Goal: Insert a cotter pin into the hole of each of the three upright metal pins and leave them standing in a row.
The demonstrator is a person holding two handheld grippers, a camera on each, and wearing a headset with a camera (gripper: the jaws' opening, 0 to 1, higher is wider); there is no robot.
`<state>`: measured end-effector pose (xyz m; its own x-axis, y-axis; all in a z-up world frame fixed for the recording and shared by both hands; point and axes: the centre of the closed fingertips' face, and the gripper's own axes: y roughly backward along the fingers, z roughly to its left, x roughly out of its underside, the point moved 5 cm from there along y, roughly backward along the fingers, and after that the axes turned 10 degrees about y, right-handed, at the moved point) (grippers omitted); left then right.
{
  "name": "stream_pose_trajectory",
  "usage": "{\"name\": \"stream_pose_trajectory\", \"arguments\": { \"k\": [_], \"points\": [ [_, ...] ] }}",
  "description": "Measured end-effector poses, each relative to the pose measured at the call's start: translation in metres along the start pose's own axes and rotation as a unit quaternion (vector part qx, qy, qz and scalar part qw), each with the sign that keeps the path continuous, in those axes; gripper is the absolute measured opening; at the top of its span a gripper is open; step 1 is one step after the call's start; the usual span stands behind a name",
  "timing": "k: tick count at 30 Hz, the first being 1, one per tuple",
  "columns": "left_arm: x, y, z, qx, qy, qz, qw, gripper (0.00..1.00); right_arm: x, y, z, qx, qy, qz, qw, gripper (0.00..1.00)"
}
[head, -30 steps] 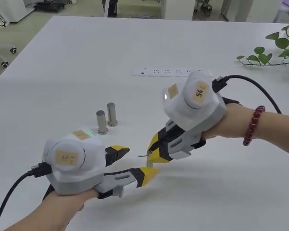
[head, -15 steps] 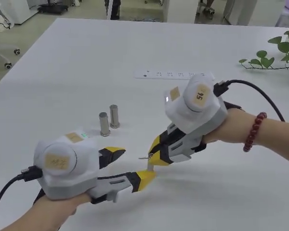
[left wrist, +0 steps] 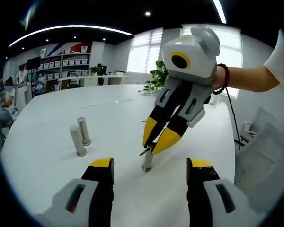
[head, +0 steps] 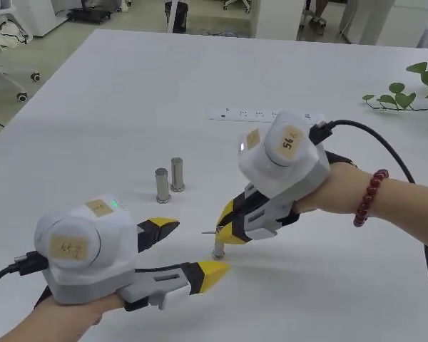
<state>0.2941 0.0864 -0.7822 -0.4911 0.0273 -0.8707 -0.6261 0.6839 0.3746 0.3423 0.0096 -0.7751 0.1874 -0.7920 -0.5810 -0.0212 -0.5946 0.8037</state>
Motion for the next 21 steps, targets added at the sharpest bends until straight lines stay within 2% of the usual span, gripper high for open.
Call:
{"name": "stream_pose_trajectory", "arguments": {
  "k": [9, 21],
  "points": [
    [0.002, 0.01, -0.001, -0.001, -0.011, 0.001, 0.9999, 0.67, -0.006, -0.005, -0.004, 0.002, -0.004, 0.004, 1.0, 0.1],
    [0.0, 0.023, -0.002, -0.009, -0.017, -0.003, 0.9998, 0.68, -0.008, -0.01, -0.008, 0.007, -0.016, 0.006, 0.9998, 0.1]
  ]
}}
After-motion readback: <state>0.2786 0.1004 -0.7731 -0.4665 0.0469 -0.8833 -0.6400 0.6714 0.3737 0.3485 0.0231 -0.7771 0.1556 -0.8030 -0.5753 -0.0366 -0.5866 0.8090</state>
